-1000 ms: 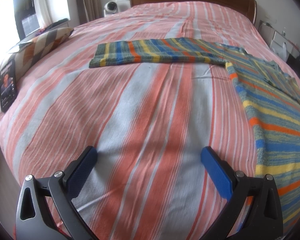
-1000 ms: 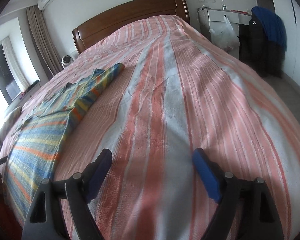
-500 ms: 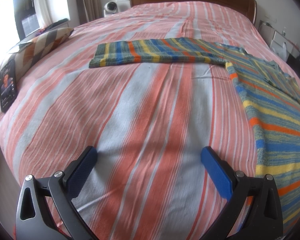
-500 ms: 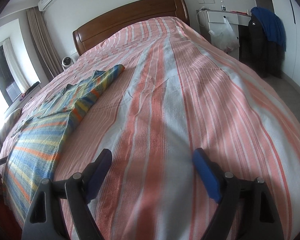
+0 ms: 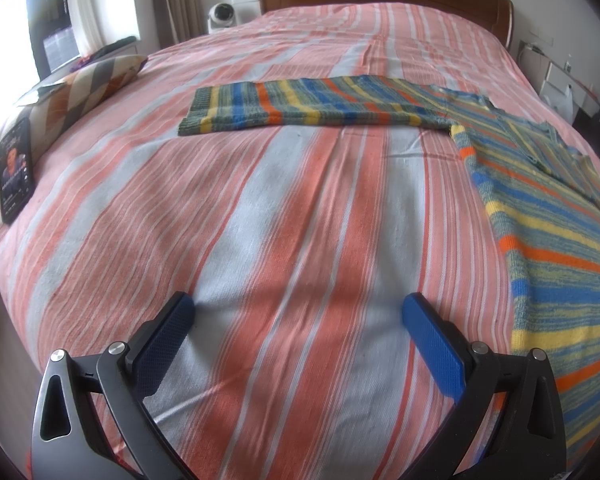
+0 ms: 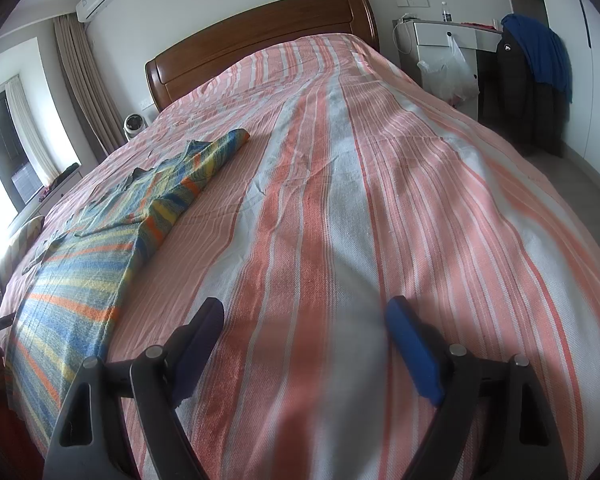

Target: Fold small clothes

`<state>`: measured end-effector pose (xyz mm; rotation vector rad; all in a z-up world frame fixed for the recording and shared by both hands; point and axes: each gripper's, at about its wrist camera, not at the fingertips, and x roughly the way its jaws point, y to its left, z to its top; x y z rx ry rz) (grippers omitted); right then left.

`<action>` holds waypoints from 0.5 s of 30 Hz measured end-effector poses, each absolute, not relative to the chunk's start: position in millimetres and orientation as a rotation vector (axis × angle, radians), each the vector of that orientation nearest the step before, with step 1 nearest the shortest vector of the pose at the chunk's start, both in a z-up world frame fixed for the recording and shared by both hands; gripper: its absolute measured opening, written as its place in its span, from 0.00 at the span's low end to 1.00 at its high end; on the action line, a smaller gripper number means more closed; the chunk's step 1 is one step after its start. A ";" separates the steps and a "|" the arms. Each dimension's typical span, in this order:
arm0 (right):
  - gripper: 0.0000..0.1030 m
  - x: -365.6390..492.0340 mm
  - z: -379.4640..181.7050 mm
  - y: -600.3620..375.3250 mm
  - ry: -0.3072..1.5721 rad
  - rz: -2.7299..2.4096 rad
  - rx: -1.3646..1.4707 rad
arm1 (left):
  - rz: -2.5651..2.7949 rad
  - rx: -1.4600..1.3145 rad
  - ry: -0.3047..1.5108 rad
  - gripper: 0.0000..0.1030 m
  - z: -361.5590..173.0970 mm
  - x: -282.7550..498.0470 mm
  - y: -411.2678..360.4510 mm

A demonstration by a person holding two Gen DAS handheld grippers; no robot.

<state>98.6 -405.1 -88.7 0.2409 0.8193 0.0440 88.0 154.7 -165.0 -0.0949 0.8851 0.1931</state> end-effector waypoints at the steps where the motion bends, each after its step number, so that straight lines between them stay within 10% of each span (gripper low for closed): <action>1: 0.81 98.6 -88.7 -404.9 0.819 0.044 0.241 | 0.193 -0.095 0.885 1.00 -165.1 87.9 154.5; 15: 0.81 98.8 -89.1 -404.5 0.818 0.043 0.237 | 0.041 -0.207 0.906 0.99 -122.5 89.0 173.5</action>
